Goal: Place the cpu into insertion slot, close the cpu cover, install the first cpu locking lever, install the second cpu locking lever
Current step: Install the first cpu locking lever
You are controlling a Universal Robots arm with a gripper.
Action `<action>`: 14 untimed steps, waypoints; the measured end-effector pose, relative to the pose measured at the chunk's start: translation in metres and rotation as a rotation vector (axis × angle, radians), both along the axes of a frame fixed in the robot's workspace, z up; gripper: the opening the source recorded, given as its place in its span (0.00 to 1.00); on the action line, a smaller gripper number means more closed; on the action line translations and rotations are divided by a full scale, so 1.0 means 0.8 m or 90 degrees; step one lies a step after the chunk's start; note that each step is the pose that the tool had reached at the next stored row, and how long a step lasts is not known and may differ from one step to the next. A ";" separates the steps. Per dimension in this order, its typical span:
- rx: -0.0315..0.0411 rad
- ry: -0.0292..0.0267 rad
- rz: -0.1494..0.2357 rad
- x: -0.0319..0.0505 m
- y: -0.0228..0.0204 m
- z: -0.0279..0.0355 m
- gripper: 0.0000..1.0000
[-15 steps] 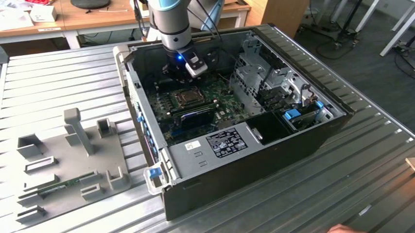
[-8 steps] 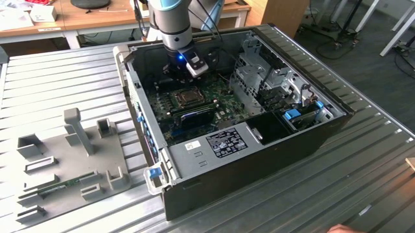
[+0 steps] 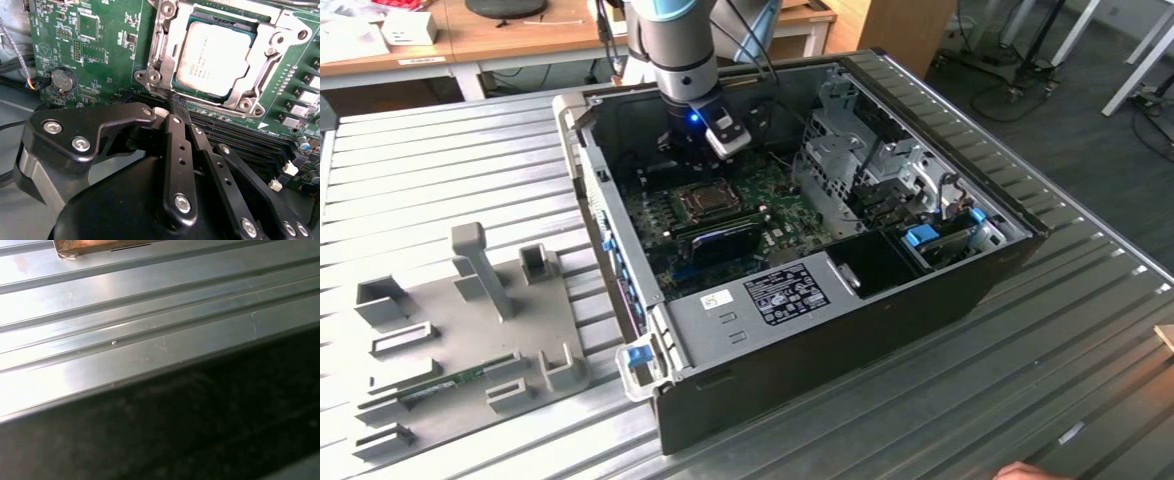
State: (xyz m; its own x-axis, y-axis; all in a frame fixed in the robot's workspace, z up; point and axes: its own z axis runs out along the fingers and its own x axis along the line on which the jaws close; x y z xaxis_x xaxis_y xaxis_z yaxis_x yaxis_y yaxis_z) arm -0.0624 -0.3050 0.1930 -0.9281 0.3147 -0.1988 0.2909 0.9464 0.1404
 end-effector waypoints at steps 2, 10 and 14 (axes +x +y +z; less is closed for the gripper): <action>0.0000 0.0000 0.000 0.001 0.0000 0.0000 0.10; -0.0001 0.0000 0.000 0.002 0.0000 0.0003 0.10; 0.0000 -0.0001 0.000 0.002 0.0000 0.0033 0.10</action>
